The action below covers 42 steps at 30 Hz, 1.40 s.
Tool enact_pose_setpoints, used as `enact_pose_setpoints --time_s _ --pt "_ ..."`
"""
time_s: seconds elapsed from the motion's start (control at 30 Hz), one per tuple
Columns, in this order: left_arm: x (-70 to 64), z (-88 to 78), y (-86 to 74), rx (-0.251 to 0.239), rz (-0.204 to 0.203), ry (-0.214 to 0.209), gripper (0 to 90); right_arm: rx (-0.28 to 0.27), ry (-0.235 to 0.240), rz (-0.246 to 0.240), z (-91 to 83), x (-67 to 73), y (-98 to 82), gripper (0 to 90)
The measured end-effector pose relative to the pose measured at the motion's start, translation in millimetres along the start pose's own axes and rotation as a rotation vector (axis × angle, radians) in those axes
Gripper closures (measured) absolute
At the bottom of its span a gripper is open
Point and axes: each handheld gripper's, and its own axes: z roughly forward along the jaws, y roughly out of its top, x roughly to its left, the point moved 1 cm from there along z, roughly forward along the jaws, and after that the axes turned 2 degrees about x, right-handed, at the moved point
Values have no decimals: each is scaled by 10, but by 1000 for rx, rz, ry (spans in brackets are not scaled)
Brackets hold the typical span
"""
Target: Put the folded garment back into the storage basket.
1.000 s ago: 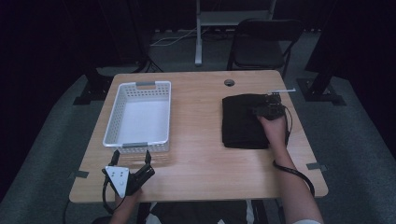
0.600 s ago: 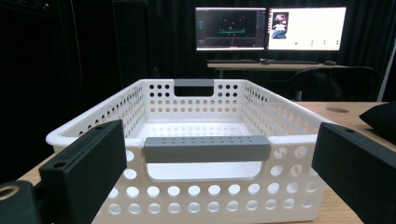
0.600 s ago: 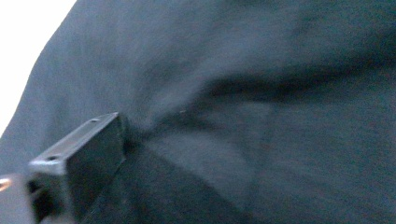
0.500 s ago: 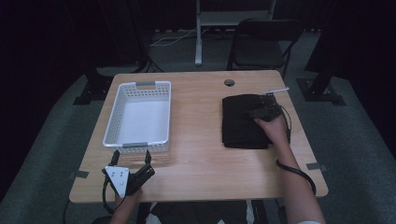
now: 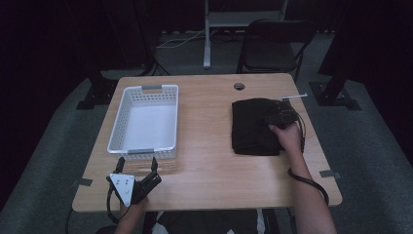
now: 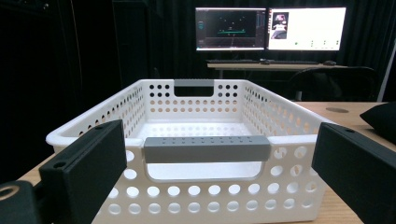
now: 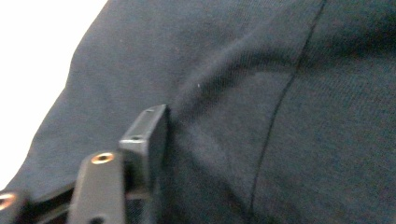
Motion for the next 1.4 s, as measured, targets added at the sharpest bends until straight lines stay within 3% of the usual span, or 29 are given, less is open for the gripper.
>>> enact_pose_setpoints --time_s 0.27,0.47,1.03,1.4 --pt "0 -1 0 -1 0 0 44 -34 -15 -42 -44 58 -21 586" --pt "0 0 0 -1 0 0 44 -77 21 -16 -80 34 -56 635" --pt "0 1 0 0 0 -1 44 -195 109 28 -293 97 -110 671" --pt "0 1 1 0 0 0 44 -294 172 -24 -555 317 -23 679"
